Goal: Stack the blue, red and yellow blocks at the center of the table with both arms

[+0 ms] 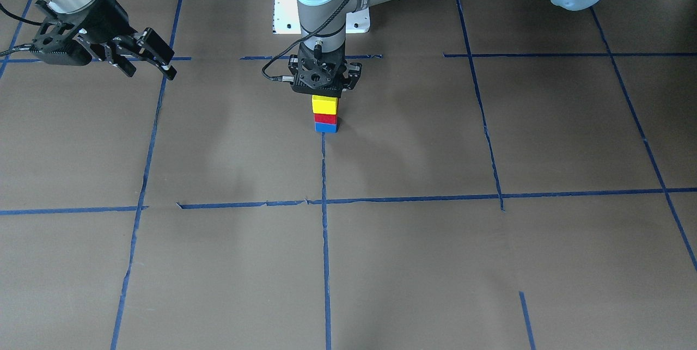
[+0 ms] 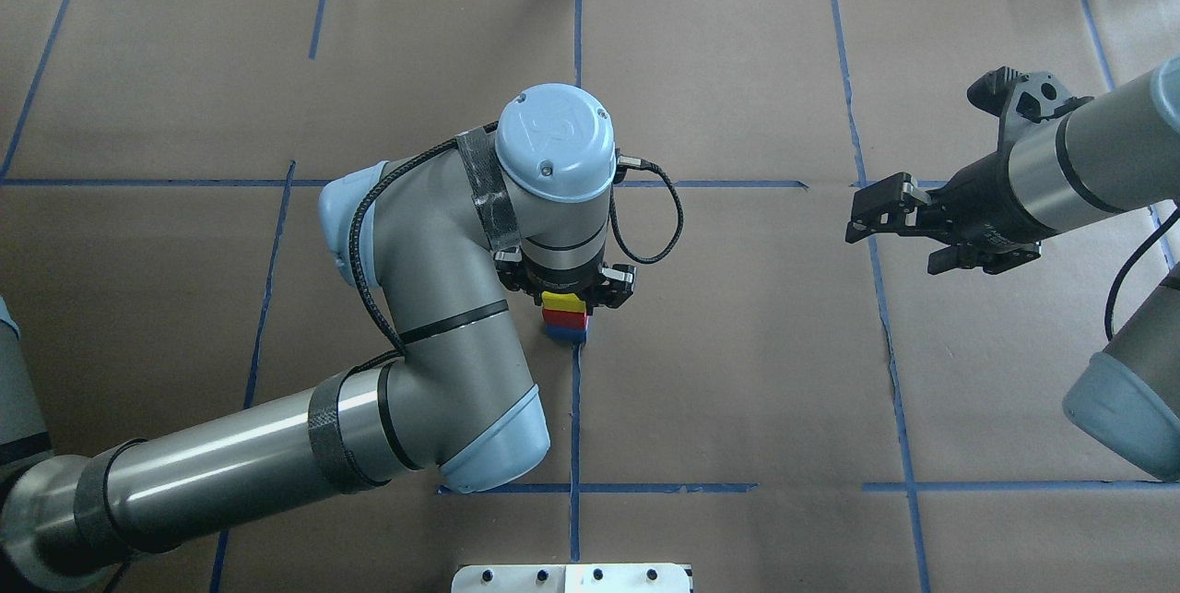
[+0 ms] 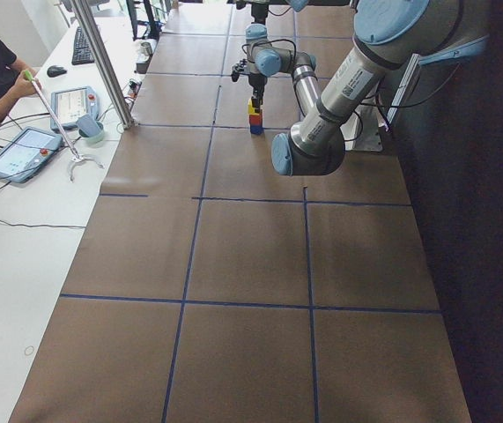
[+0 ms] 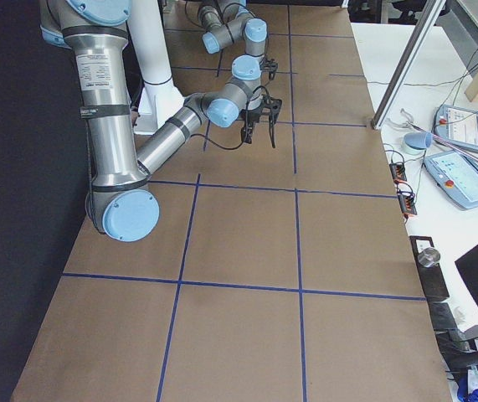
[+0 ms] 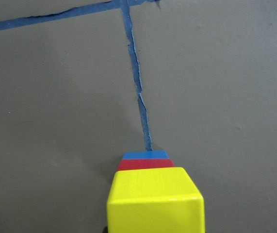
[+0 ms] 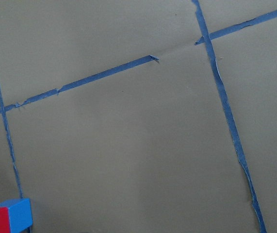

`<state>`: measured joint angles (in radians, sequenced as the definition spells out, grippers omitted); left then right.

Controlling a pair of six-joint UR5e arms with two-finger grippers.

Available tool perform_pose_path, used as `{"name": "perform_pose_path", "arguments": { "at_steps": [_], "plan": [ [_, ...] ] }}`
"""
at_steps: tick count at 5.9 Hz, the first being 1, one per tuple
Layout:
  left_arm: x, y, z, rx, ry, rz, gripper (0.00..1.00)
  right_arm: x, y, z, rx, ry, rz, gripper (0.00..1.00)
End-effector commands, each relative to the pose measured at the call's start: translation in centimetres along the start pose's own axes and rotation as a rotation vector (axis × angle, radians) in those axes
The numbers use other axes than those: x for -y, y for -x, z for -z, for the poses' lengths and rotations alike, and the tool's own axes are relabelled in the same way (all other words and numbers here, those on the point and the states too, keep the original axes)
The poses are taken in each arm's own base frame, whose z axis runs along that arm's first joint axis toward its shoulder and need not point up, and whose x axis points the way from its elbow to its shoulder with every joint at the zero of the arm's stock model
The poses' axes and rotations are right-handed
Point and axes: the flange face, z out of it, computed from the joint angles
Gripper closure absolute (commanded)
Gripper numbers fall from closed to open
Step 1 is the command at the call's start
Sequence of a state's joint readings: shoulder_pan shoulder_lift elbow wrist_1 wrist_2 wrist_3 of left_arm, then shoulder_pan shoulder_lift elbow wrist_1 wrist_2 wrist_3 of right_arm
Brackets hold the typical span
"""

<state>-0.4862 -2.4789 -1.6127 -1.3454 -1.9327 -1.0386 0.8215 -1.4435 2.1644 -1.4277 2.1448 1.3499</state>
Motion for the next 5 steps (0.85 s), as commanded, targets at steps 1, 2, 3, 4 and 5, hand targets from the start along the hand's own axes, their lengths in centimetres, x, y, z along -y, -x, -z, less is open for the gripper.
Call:
{"name": "perform_pose_path", "arguments": {
  "at_steps": [1, 2, 3, 4, 5],
  "plan": [
    [-0.2, 0.2, 0.0, -0.001, -0.001, -0.002, 0.59, 0.2, -0.2, -0.4, -0.007, 0.002, -0.004, 0.00],
    [-0.2, 0.0, 0.3, -0.008, -0.003, 0.000, 0.33, 0.1, -0.1, -0.3, -0.004, 0.001, -0.002, 0.00],
    [-0.2, 0.0, 0.3, -0.009, -0.001, 0.011, 0.00, 0.1, -0.1, -0.3, -0.004, 0.001, -0.002, 0.00],
    [-0.2, -0.1, 0.5, -0.013, -0.002, 0.011, 0.00, 0.1, 0.0, -0.3, -0.003, 0.001, -0.001, 0.00],
    [-0.8, -0.1, 1.9, -0.036, -0.016, 0.000, 0.00, 0.1, 0.1, -0.2, -0.002, 0.001, -0.001, 0.00]
  ]
}}
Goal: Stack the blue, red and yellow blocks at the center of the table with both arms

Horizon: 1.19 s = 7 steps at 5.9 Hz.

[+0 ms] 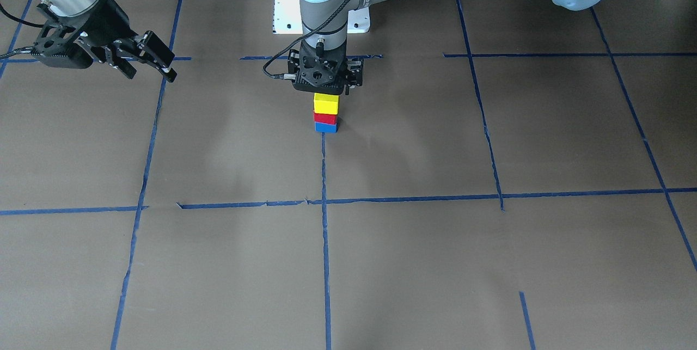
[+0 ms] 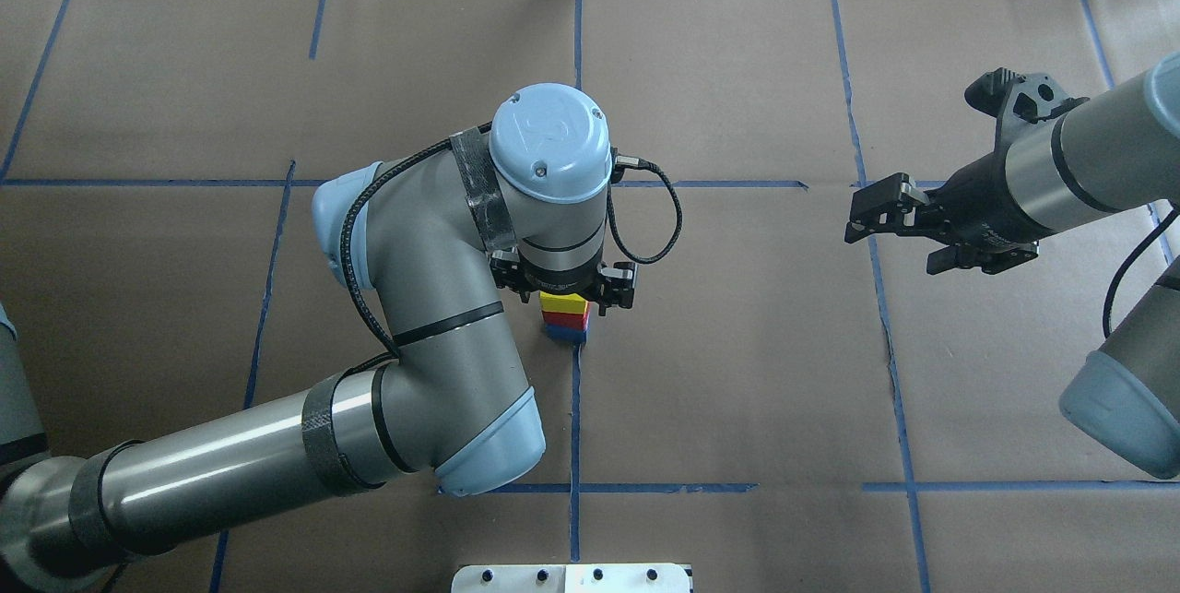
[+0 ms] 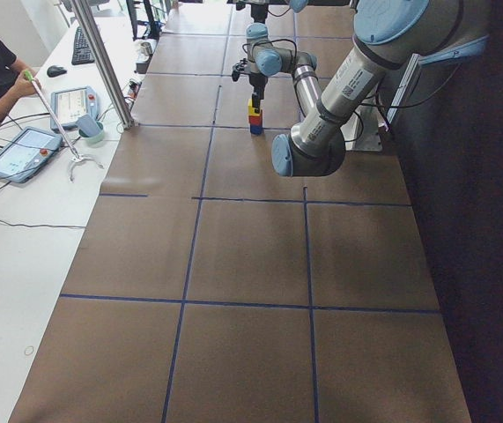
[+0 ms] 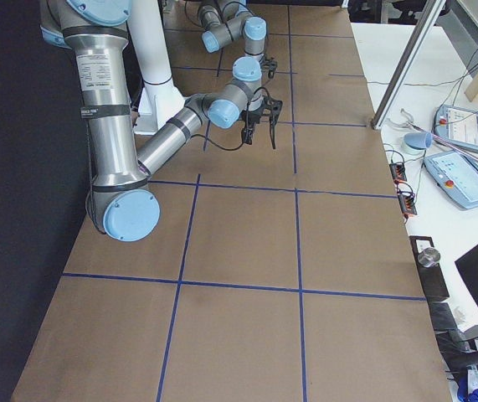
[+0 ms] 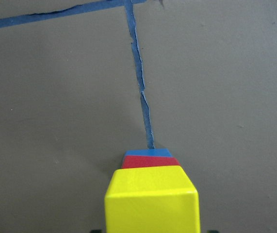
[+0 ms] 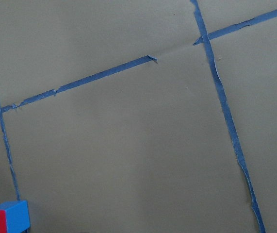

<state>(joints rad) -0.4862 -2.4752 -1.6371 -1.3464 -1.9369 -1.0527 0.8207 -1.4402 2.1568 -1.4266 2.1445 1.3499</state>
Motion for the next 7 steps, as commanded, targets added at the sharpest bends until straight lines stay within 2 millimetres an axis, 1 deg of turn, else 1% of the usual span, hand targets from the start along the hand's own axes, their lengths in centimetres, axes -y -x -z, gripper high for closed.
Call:
{"name": "perform_pose_path", "arguments": {
  "at_steps": [1, 2, 3, 4, 5, 6, 7],
  "plan": [
    [-1.6, 1.1, 3.6, -0.054, -0.038, -0.016, 0.00, 0.0, 0.1, 0.2, 0.004, -0.001, 0.002, 0.00],
    [-2.9, 6.1, 5.8, -0.063, -0.074, -0.003, 0.00, 0.6, -0.3, 0.8, 0.006, -0.012, -0.011, 0.00],
    [-4.6, 12.2, 8.9, -0.083, -0.125, 0.003, 0.00, 1.4, -1.9, 1.4, -0.008, -0.026, 0.008, 0.00],
    [-5.5, 16.9, 10.4, -0.070, -0.153, -0.040, 0.00, 2.8, -4.9, 2.9, -0.024, -0.030, 0.063, 0.00],
    [-6.9, 22.9, 10.1, -0.009, -0.150, -0.140, 0.00, 4.7, -9.1, 4.2, -0.043, -0.013, 0.121, 0.00],
    [-7.1, 30.4, 9.9, 0.047, -0.106, -0.187, 0.00, 6.1, -14.5, 4.7, -0.101, -0.016, 0.226, 0.00],
    [-6.5, 38.1, 10.6, 0.071, -0.054, -0.251, 0.00, 7.0, -19.2, 5.4, -0.147, -0.014, 0.317, 0.00]
  ]
}}
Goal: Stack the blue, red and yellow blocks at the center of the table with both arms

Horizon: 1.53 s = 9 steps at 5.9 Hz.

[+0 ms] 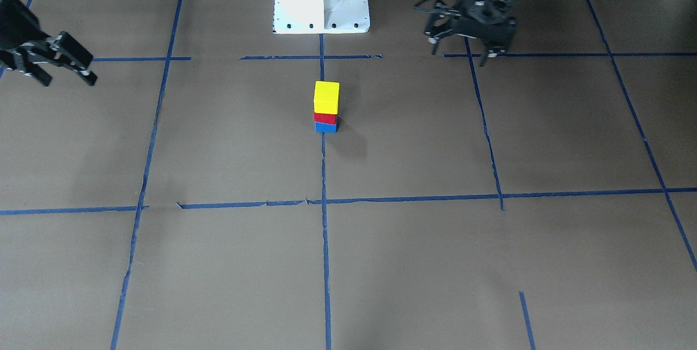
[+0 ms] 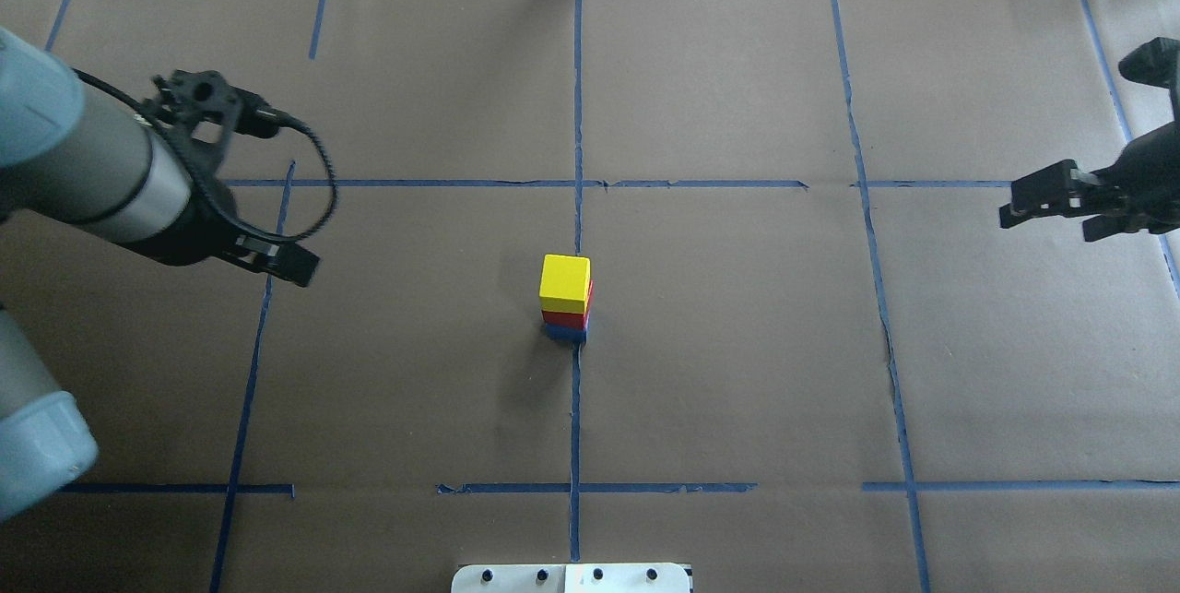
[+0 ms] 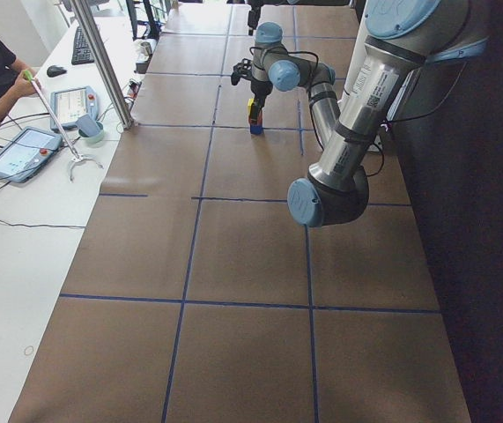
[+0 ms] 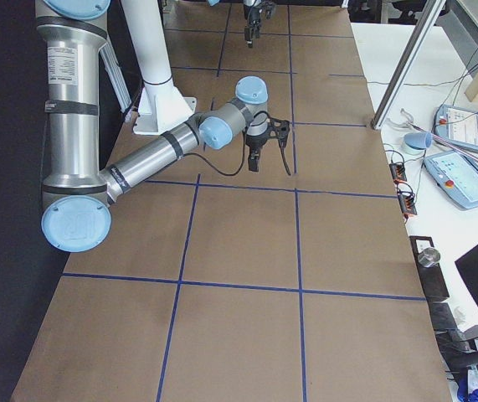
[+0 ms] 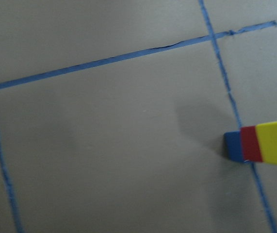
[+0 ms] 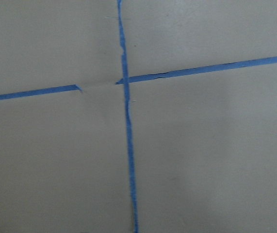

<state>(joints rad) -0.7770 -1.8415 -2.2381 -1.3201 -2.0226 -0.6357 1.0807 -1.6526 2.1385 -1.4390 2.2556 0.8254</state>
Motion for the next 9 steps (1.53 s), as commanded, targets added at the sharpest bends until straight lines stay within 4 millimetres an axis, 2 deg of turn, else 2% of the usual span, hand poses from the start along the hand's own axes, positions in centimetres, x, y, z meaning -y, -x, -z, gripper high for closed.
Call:
{"name": "perform_pose_path", "arguments": {
  "at_steps": [1, 2, 3, 4, 5, 6, 7, 8, 9],
  "plan": [
    [-2.7, 14.4, 1.6, 0.034, 0.066, -0.095, 0.00, -0.4, -10.0, 0.6, -0.073, 0.016, 0.170, 0.00],
    [-2.9, 21.7, 1.8, 0.012, 0.089, -0.098, 0.00, -0.4, -14.8, 1.2, -0.039, 0.038, 0.201, 0.00],
    [-4.0, 30.3, 1.2, -0.017, 0.113, -0.124, 0.00, -1.2, -19.8, 1.0, 0.000, 0.064, 0.254, 0.00],
    [-5.7, 38.4, 1.1, -0.005, 0.124, -0.134, 0.00, -2.4, -21.3, 1.2, 0.003, 0.069, 0.280, 0.00],
    [-7.3, 43.3, 1.1, 0.004, 0.132, -0.045, 0.00, -2.5, -21.9, 1.1, 0.000, 0.069, 0.291, 0.00],
    [-8.3, 45.8, 0.2, 0.002, 0.153, 0.011, 0.00, -2.5, -22.9, 1.1, -0.004, 0.068, 0.306, 0.00],
    [-10.1, 47.2, -0.8, -0.007, 0.177, 0.065, 0.00, -2.8, -23.1, 0.9, -0.005, 0.076, 0.306, 0.00],
    [-10.3, 47.3, -0.7, -0.004, 0.181, 0.102, 0.00, -2.8, -23.1, 0.9, -0.013, 0.081, 0.300, 0.00],
    [-12.3, 47.8, -0.9, -0.005, 0.188, 0.144, 0.00, -2.7, -22.9, 0.9, -0.013, 0.081, 0.302, 0.00]
  ]
}}
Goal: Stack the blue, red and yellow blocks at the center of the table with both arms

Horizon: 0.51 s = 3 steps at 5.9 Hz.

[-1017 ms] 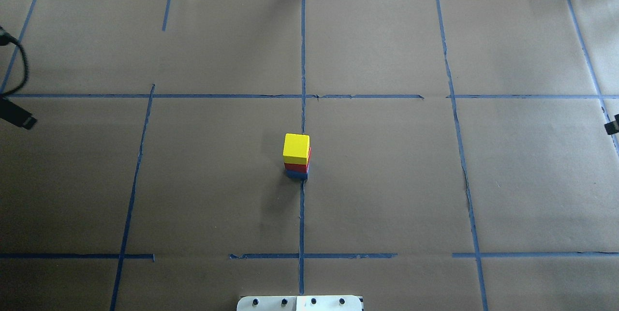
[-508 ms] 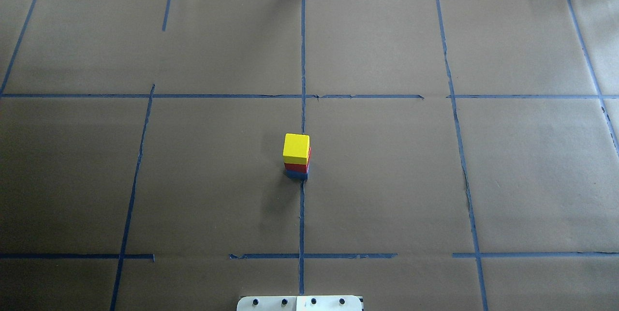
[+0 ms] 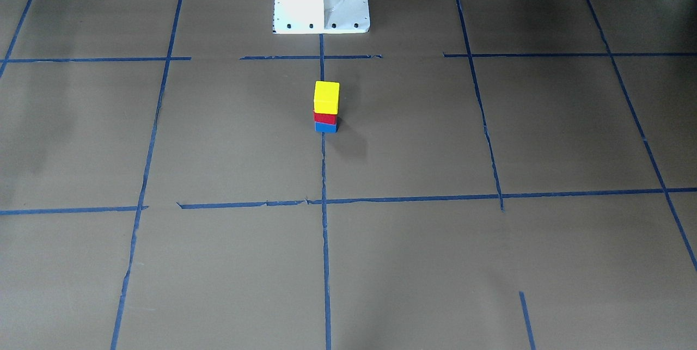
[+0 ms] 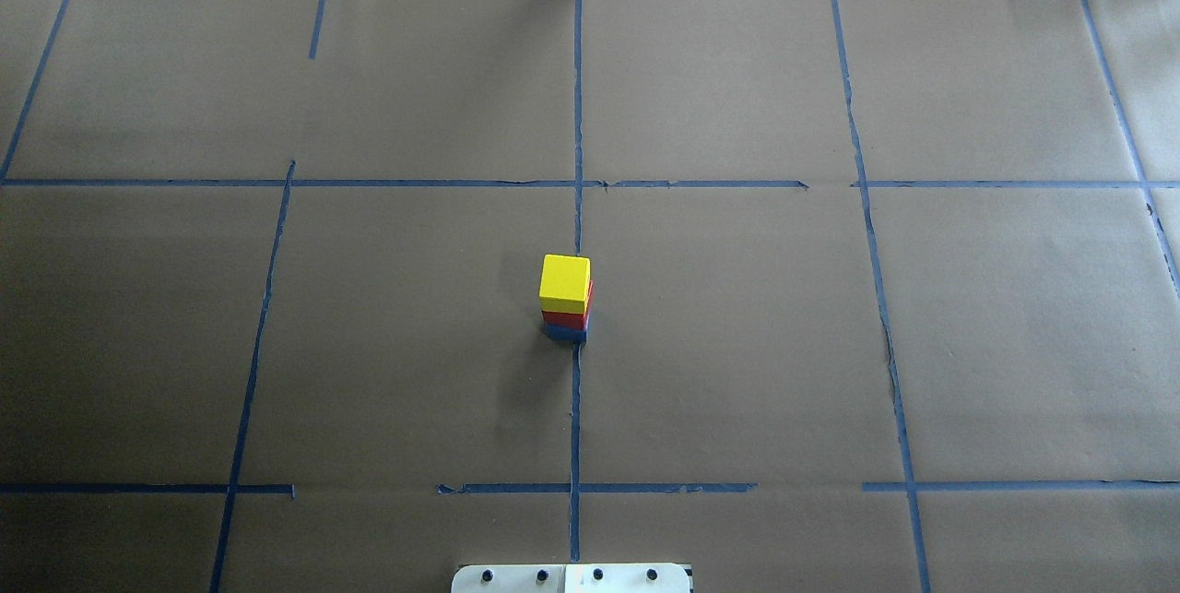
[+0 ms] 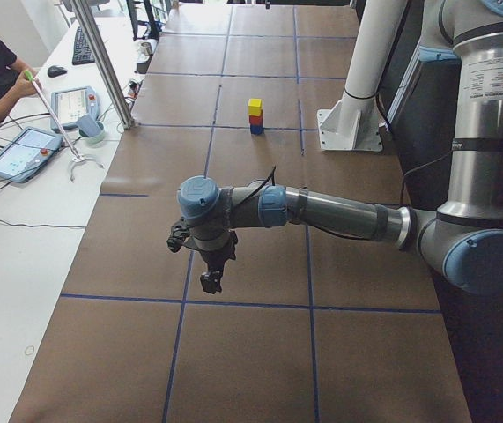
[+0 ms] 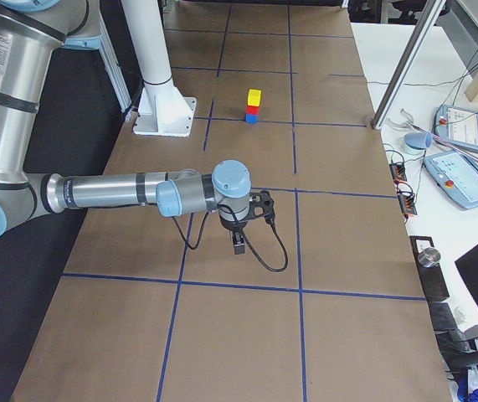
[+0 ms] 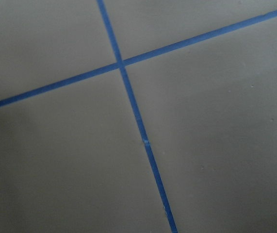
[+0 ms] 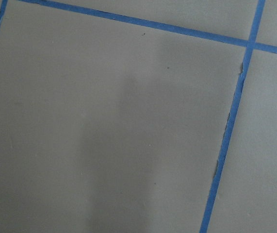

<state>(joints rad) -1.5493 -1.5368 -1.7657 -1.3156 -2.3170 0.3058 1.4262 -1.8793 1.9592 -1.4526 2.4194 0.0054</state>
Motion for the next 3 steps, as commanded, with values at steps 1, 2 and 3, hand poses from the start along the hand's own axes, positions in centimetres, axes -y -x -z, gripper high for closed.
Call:
{"name": "perform_pose_path", "arguments": {
  "at_steps": [1, 2, 3],
  "plan": [
    [-3.0, 1.4, -1.7, -0.012, 0.025, 0.064, 0.00, 0.4, -0.1, -0.2, -0.004, 0.004, 0.000, 0.00],
    [-2.9, 1.0, -1.4, -0.027, 0.014, 0.098, 0.00, 0.6, -0.1, -0.2, -0.006, 0.002, -0.001, 0.00],
    [-2.8, 0.8, -1.4, -0.046, 0.009, 0.117, 0.00, 2.0, -0.9, -0.8, -0.027, 0.005, -0.003, 0.00]
  ]
}}
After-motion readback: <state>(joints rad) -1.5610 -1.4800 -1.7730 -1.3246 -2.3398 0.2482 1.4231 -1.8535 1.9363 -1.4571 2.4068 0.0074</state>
